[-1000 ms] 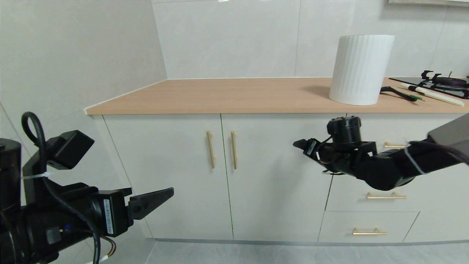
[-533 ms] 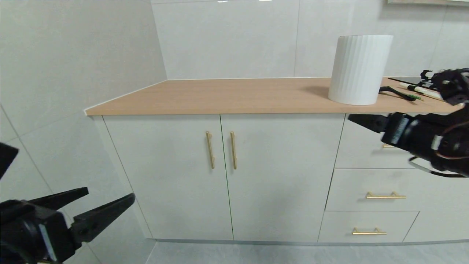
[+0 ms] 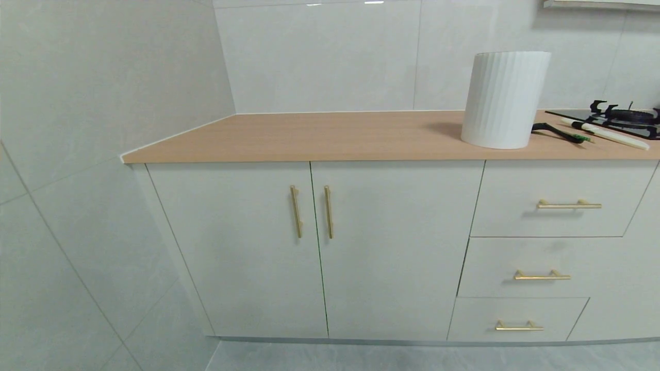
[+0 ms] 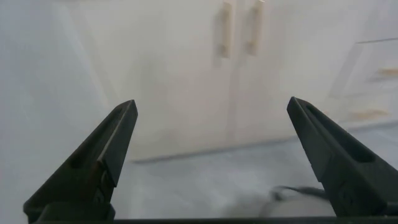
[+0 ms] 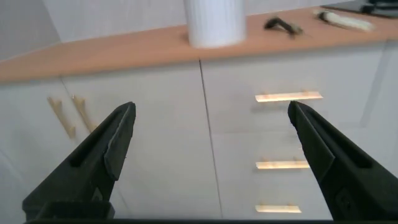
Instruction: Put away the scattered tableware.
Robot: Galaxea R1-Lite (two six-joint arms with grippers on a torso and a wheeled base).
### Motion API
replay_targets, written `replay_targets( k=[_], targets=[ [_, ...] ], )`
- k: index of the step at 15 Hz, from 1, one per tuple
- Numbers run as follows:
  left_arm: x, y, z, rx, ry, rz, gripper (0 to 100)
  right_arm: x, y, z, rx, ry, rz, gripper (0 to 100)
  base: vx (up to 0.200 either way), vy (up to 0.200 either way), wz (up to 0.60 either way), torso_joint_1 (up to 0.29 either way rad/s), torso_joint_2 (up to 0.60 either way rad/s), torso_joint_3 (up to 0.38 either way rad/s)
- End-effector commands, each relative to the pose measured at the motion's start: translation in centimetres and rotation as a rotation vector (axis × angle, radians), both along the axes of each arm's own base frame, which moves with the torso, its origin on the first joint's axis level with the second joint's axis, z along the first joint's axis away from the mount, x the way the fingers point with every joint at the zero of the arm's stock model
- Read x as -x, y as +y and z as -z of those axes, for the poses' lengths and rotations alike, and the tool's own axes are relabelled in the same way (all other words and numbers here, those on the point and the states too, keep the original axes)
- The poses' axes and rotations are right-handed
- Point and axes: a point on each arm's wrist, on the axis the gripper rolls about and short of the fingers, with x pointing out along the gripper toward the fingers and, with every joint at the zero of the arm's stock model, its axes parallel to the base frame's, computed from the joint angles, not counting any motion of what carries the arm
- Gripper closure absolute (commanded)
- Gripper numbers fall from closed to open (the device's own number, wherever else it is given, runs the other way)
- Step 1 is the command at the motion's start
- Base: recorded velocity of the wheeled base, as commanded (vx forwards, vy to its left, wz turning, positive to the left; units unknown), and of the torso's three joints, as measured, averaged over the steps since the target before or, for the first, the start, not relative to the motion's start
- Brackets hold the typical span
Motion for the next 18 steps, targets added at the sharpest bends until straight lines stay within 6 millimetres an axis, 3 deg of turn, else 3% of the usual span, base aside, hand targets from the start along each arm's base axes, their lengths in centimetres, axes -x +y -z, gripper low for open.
replay_targets(
  k=[1, 5, 8, 9, 13, 14, 15, 18],
  targets=[
    [4.1, 0.6, 1.6, -0.023, -0.178, -0.128, 0, 5.7, -0.3, 2.9, 0.013, -0.06, -0.036, 0, 0.0, 0.0, 0.0, 0.0, 0.0, 0.0],
    [4.0, 0.8, 1.8, -0.028, -0.178, -0.33, 0, 8.1, -0.4, 5.8, 0.067, -0.026, -0.043, 0, 0.0, 0.0, 0.0, 0.0, 0.0, 0.0],
    [4.2, 0.1, 2.4, -0.047, -0.176, -0.45, 0, 8.5, -0.3, 7.7, 0.093, -0.027, 0.092, 0, 0.0, 0.0, 0.0, 0.0, 0.0, 0.0],
    [5.1, -0.2, 3.3, -0.08, -0.222, -0.464, 0, 8.4, -0.3, 8.4, 0.097, -0.021, 0.12, 0, 0.0, 0.0, 0.0, 0.0, 0.0, 0.0],
    [3.4, -0.3, 6.0, -0.117, -0.151, -0.442, 0, 6.7, -0.5, 12.0, 0.149, 0.1, 0.216, 0, 0.0, 0.0, 0.0, 0.0, 0.0, 0.0],
    [2.0, -0.4, 9.0, -0.136, -0.051, -0.383, 0, 5.8, -0.5, 13.6, 0.167, 0.097, 0.217, 0, 0.0, 0.0, 0.0, 0.0, 0.0, 0.0],
    [1.3, -0.4, 10.1, -0.125, -0.063, -0.342, 0, 5.4, -0.5, 13.7, 0.159, 0.034, 0.214, 0, 0.0, 0.0, 0.0, 0.0, 0.0, 0.0],
    [0.9, -0.9, 10.3, -0.022, -0.13, -0.148, 0, 5.3, -0.3, 13.9, 0.118, 0.019, 0.113, 0, 0.0, 0.0, 0.0, 0.0, 0.0, 0.0]
  ],
)
